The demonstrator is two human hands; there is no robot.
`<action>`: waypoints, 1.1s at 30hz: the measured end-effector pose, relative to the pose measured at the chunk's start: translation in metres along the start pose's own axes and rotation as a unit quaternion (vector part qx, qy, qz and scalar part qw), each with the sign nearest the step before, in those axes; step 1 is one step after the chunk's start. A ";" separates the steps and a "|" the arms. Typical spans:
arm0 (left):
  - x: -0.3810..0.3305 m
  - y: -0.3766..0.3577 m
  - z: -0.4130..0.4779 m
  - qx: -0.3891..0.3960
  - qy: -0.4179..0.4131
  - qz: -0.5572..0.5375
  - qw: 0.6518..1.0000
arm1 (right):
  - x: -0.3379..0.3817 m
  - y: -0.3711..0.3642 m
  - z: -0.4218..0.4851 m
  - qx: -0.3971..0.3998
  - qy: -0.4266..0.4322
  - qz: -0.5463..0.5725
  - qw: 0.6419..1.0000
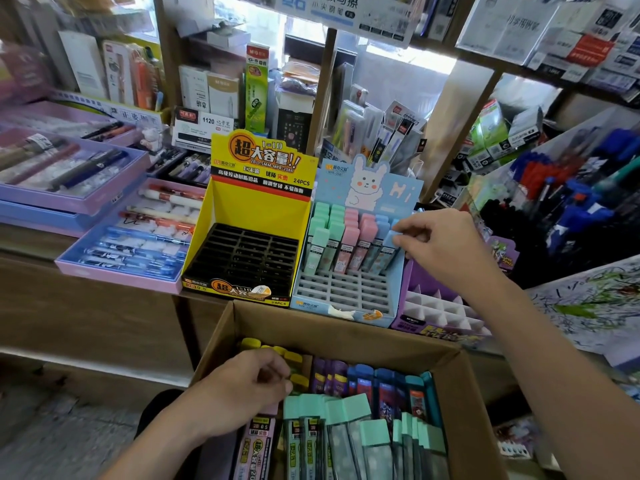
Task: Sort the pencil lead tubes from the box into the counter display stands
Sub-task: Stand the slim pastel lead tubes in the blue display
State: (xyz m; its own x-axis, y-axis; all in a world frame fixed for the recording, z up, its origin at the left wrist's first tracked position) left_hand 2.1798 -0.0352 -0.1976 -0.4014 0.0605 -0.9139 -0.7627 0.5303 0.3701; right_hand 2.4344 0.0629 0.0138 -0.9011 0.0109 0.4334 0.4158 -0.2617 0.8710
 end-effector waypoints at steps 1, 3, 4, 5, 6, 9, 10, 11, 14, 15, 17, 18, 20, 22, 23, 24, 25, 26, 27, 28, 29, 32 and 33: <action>0.000 0.000 0.000 0.000 0.001 0.003 1.000 | 0.000 -0.003 0.001 0.008 -0.005 0.003 1.000; 0.000 0.000 0.000 0.002 0.002 0.007 1.000 | -0.002 -0.009 0.005 0.017 -0.019 0.011 1.000; -0.001 0.000 0.000 0.003 0.002 0.005 1.000 | -0.003 -0.011 0.008 0.020 -0.027 0.013 0.999; -0.001 0.000 0.000 0.004 0.001 0.002 1.000 | -0.004 -0.014 0.010 0.023 -0.034 0.015 0.999; -0.001 0.000 0.000 0.004 0.001 -0.002 1.000 | -0.005 -0.017 0.011 0.027 -0.040 0.015 0.999; 0.000 -0.001 0.001 0.005 0.000 -0.013 1.000 | -0.006 -0.024 0.013 0.034 -0.058 0.019 0.998; 0.000 -0.001 0.001 0.004 0.000 -0.015 1.000 | -0.006 -0.025 0.013 0.031 -0.060 0.019 0.998; 0.000 -0.002 0.001 0.003 0.000 -0.015 1.000 | -0.006 -0.026 0.013 0.026 -0.060 0.017 0.998; 0.000 -0.001 0.000 -0.002 0.000 -0.017 1.000 | -0.003 -0.026 0.011 0.024 -0.063 0.011 0.998; 0.000 -0.001 0.000 -0.003 0.000 -0.016 1.000 | -0.002 -0.025 0.010 0.027 -0.066 0.011 0.997; -0.001 -0.001 -0.001 -0.005 0.002 -0.015 1.000 | 0.000 -0.023 0.008 0.035 -0.076 0.012 0.996; -0.002 -0.001 -0.001 -0.006 0.004 -0.014 1.000 | 0.000 -0.021 0.005 0.035 -0.077 0.009 0.996; -0.003 -0.002 -0.001 -0.003 0.000 -0.011 1.000 | 0.005 -0.015 -0.005 0.004 -0.055 -0.008 0.998; -0.004 -0.004 -0.001 0.004 -0.005 -0.011 1.000 | 0.012 -0.009 -0.022 -0.025 -0.029 0.002 0.999; -0.005 -0.005 -0.001 0.008 -0.003 -0.016 1.000 | 0.015 -0.009 -0.032 -0.023 -0.027 0.024 0.999; -0.005 -0.007 -0.001 0.012 -0.001 -0.019 1.000 | 0.017 -0.013 -0.042 -0.008 -0.030 0.050 0.998; -0.005 -0.008 -0.001 0.018 0.001 -0.015 1.000 | 0.018 -0.020 -0.052 0.012 -0.037 0.072 0.997; -0.006 -0.009 -0.001 0.024 0.001 -0.003 1.000 | 0.019 -0.028 -0.064 0.034 -0.044 0.088 0.995; -0.007 -0.010 -0.002 0.032 0.000 0.012 0.999 | 0.020 -0.037 -0.076 0.056 -0.048 0.099 0.992; -0.008 -0.012 -0.003 0.042 -0.001 0.026 0.999 | 0.021 -0.048 -0.088 0.084 -0.049 0.105 0.990; -0.009 -0.013 -0.004 0.053 0.000 0.039 0.998 | 0.022 -0.061 -0.102 0.117 -0.050 0.108 0.986; -0.012 -0.022 -0.015 0.121 0.006 0.113 0.986 | 0.021 -0.101 -0.143 0.216 -0.052 0.111 0.969; -0.013 -0.026 -0.021 0.152 0.008 0.144 0.978 | 0.019 -0.112 -0.155 0.244 -0.052 0.107 0.962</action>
State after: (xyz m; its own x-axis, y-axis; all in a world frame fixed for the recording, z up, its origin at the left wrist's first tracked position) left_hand 2.1938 -0.0673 -0.1918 -0.5878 0.2323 -0.7749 -0.4322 0.7196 0.5435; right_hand 2.3515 -0.0572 -0.1115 -0.7814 0.1107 0.6141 0.6221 0.2150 0.7528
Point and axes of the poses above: each hand's wrist, its own z-axis towards the middle knuckle, its own y-axis out of the back of the hand, x = y × z, the point moved 9 cm from there along z, towards the middle knuckle, and after that the axes turned 15 degrees about -y, right-handed, at the moved point
